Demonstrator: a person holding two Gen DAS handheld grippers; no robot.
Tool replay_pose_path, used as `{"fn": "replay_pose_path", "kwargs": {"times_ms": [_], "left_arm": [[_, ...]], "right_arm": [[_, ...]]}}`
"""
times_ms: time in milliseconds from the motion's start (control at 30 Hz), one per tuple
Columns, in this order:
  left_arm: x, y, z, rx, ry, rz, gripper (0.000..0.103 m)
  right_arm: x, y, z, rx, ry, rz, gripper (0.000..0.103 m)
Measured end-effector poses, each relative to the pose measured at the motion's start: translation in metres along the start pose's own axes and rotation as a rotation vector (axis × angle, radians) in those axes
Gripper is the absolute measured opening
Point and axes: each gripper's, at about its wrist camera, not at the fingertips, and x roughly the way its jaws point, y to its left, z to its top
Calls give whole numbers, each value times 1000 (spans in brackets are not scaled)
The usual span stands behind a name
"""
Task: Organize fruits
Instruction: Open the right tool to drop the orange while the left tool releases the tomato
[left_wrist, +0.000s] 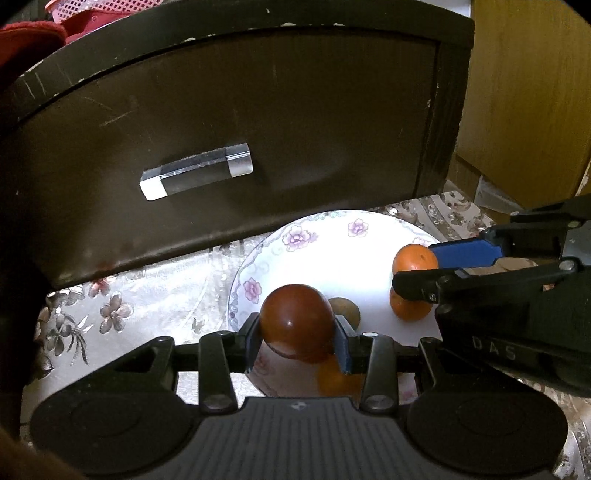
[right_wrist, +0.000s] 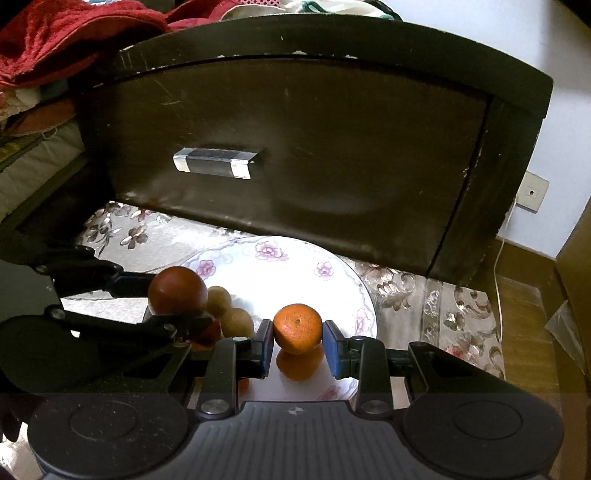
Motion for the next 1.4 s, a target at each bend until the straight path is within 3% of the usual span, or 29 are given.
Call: {"fn": "replay_pose_path", "kwargs": {"times_ms": [700,1033,1333,1400], "left_arm": [[1,4,1,-6,1,16,46],[-4,1,0,18,-9,15,49],[-22,11,-2,-38,-33,34,51],[-30,12,-5,-52,-38,37,55]], "right_arm": [[6,-1,3,3,-16,3,30],[1,-1,6,1,-46,3,43],[-7,-8,5,30,-57,-14,43],[-11,-9,5,38,-60,-17,43]]}}
